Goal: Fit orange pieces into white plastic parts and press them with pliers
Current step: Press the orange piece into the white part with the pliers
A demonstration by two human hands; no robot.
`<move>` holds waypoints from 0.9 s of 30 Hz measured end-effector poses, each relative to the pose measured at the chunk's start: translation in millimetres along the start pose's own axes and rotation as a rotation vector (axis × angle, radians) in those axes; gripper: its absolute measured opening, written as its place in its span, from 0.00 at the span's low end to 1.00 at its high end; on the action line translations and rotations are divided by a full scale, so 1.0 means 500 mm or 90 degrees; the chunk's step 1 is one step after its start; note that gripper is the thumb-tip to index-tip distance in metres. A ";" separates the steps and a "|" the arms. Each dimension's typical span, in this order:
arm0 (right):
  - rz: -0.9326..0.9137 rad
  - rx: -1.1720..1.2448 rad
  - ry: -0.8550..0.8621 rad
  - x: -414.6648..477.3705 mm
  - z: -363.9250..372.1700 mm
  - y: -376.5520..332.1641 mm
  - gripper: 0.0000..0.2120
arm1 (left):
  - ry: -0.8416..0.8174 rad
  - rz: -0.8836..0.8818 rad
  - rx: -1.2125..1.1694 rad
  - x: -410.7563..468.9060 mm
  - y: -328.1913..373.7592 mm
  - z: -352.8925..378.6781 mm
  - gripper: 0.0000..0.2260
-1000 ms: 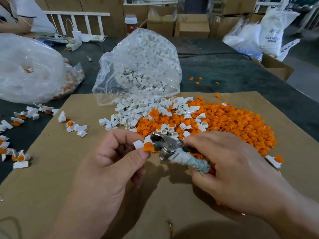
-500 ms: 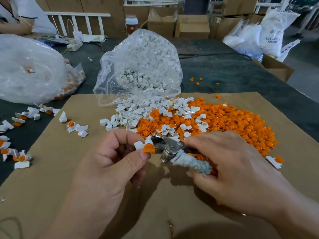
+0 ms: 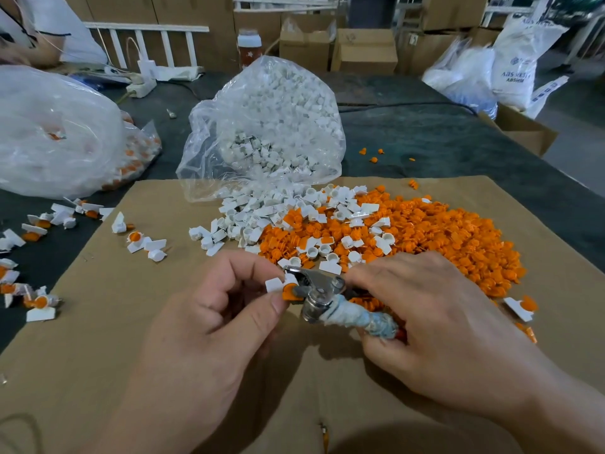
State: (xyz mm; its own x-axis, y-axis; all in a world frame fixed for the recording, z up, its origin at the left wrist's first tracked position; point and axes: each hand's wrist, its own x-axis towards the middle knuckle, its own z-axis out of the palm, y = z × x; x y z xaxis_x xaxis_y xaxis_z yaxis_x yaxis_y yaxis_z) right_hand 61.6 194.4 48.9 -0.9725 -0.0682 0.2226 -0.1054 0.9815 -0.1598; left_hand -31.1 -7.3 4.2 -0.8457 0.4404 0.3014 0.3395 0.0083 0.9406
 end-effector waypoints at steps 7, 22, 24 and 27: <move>-0.002 -0.033 0.000 0.001 0.009 0.002 0.22 | -0.012 0.011 0.031 -0.001 -0.005 -0.001 0.12; -0.005 -0.040 0.051 0.002 0.012 -0.012 0.15 | 0.009 0.003 0.000 -0.004 -0.007 -0.008 0.10; 0.005 -0.019 0.039 0.002 0.016 -0.010 0.17 | 0.027 -0.013 0.007 -0.005 0.000 -0.006 0.12; 0.029 -0.051 0.033 0.005 0.021 0.005 0.24 | 0.068 -0.065 0.000 0.003 0.004 -0.007 0.05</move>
State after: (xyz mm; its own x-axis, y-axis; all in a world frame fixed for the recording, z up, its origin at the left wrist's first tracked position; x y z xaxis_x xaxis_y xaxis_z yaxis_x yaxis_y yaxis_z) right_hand 56.7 194.9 39.1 -0.9637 -0.0158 0.2664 -0.0424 0.9946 -0.0944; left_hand -33.1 -9.5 7.1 -0.9151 0.3390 0.2183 0.2487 0.0482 0.9674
